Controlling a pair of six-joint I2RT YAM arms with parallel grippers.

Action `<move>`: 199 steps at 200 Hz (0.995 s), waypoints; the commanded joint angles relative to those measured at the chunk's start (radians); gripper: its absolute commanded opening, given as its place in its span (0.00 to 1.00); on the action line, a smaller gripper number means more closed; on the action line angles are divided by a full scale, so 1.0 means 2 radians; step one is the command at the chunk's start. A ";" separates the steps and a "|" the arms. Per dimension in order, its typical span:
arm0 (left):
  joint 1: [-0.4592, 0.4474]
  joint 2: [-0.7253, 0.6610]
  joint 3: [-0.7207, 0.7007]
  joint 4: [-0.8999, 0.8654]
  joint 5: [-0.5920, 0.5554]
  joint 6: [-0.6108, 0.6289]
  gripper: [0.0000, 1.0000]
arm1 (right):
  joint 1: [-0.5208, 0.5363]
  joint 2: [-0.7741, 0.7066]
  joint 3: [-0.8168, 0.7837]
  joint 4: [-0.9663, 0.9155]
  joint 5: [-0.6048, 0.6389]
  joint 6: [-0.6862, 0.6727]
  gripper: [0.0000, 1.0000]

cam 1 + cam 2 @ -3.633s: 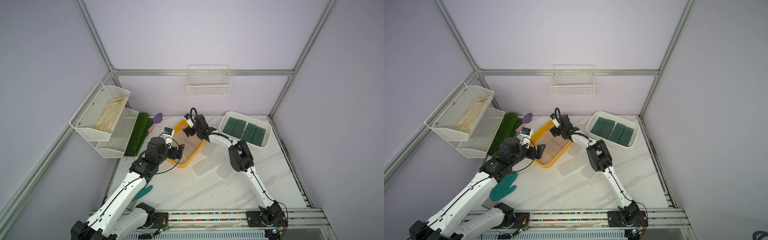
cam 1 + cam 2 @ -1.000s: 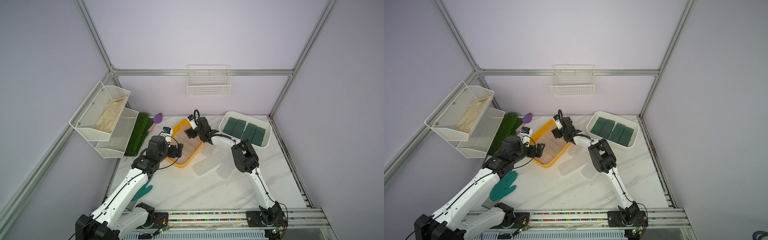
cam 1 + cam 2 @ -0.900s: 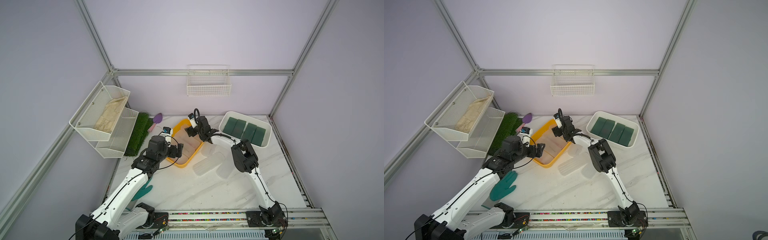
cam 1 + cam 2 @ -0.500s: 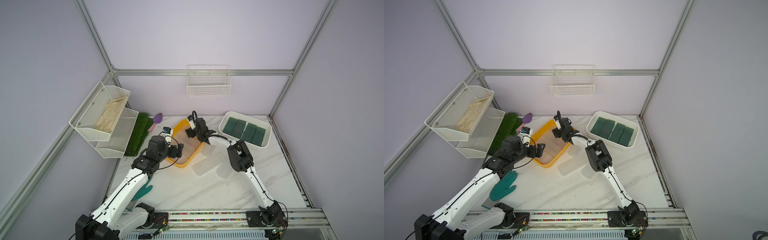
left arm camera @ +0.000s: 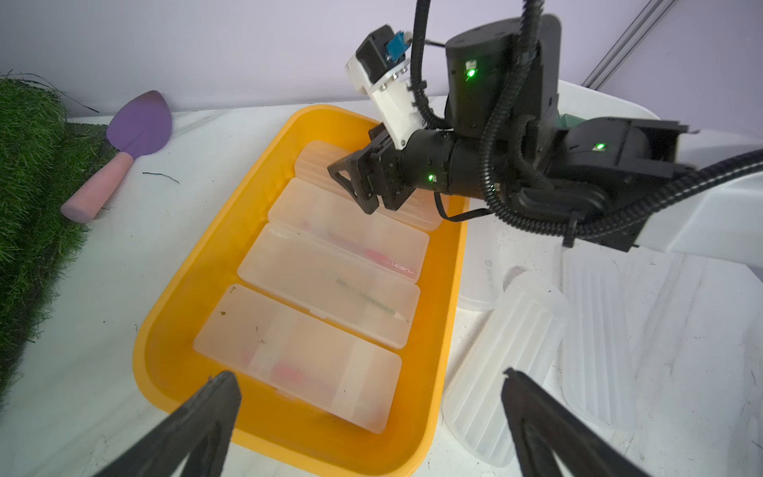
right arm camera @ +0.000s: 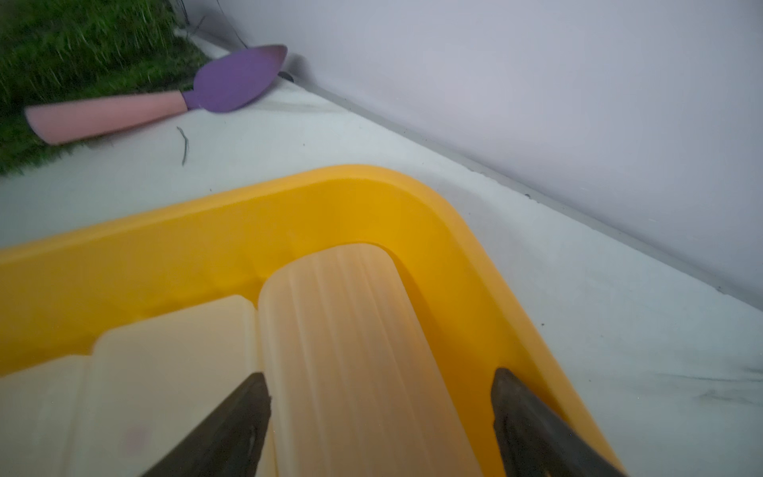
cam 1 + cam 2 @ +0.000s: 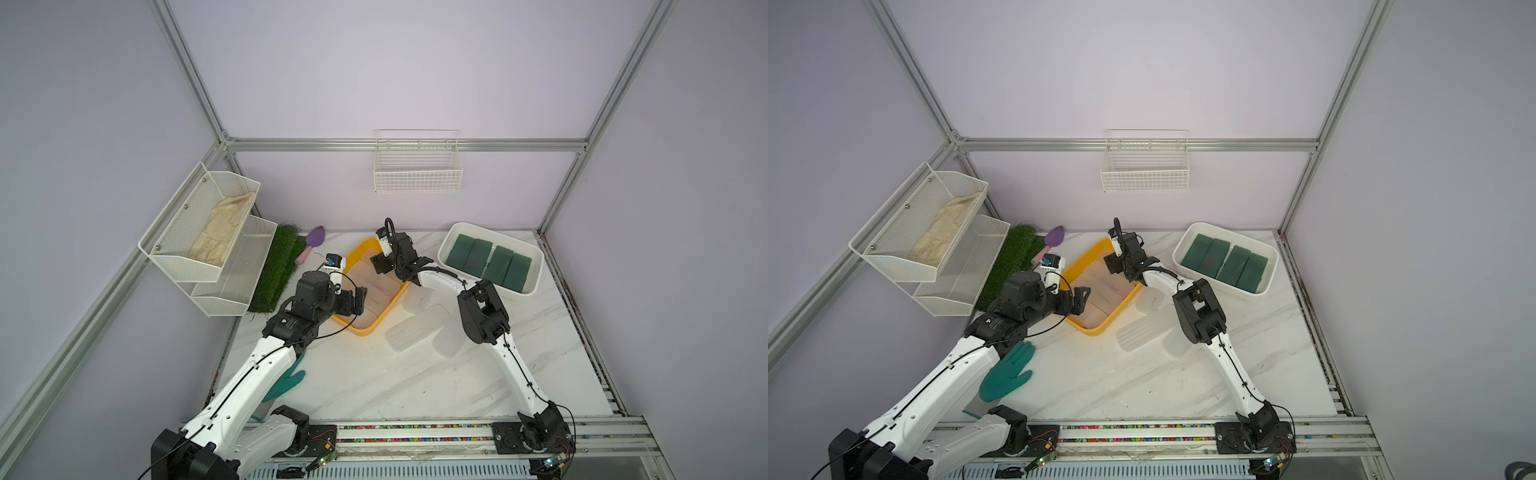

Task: Place the pencil cases by color into the storage box
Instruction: Place the pencil case at the storage box, then pick up the pencil case from the center of the board.

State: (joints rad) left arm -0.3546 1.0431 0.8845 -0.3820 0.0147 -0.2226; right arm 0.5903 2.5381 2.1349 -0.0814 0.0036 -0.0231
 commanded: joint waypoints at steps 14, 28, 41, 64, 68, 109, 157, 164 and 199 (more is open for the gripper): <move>0.002 -0.016 0.000 0.018 0.024 0.038 1.00 | -0.009 -0.119 -0.017 -0.009 0.027 0.087 0.88; 0.002 -0.017 0.002 0.018 0.038 0.049 1.00 | -0.014 -0.158 -0.054 -0.011 0.043 0.108 0.89; 0.002 -0.018 0.002 0.019 0.046 0.053 1.00 | -0.021 -0.197 -0.095 -0.020 0.058 0.132 0.89; -0.003 -0.015 0.005 0.023 0.066 0.062 1.00 | -0.038 -0.264 -0.164 -0.046 0.080 0.173 0.90; -0.006 -0.015 0.006 0.023 0.069 0.065 1.00 | -0.040 -0.275 -0.179 -0.052 0.083 0.181 0.90; -0.060 0.007 0.017 0.020 0.050 0.109 1.00 | -0.085 -0.395 -0.316 -0.095 0.090 0.259 0.90; -0.164 0.074 0.043 0.011 -0.013 0.146 1.00 | -0.098 -0.494 -0.416 -0.162 0.111 0.314 0.91; -0.178 0.084 0.045 0.011 -0.020 0.149 1.00 | -0.098 -0.503 -0.427 -0.173 0.110 0.328 0.91; -0.224 0.126 0.049 0.010 -0.040 0.147 1.00 | -0.099 -0.537 -0.474 -0.236 0.104 0.380 0.91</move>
State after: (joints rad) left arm -0.7605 1.2694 0.9043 -0.3824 -0.0105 0.0475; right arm 0.3897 1.5047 1.2377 -0.4259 0.2035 0.6209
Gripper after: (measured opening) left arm 0.998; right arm 0.910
